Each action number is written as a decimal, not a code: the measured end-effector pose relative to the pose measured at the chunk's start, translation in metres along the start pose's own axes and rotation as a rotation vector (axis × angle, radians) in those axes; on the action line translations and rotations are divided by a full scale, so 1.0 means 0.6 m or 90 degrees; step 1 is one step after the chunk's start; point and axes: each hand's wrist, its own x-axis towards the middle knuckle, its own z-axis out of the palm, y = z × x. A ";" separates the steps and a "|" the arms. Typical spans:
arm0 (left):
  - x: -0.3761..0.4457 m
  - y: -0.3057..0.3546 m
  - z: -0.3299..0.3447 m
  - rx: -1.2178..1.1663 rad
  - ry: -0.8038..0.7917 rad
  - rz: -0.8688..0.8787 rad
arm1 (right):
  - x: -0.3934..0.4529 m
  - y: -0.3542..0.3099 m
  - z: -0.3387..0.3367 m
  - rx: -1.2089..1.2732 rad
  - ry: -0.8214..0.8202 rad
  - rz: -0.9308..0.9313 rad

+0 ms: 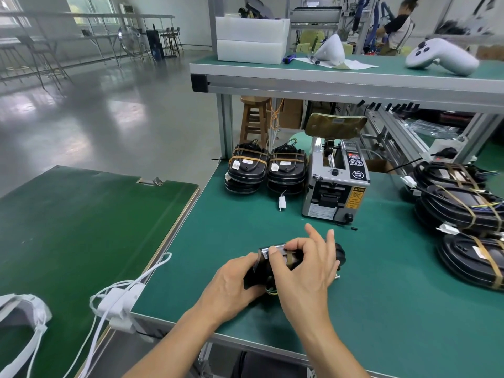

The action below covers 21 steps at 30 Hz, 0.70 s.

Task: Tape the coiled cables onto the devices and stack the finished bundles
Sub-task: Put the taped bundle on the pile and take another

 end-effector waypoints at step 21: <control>-0.001 0.000 0.001 -0.006 0.005 0.012 | 0.033 -0.009 -0.037 0.062 0.127 -0.024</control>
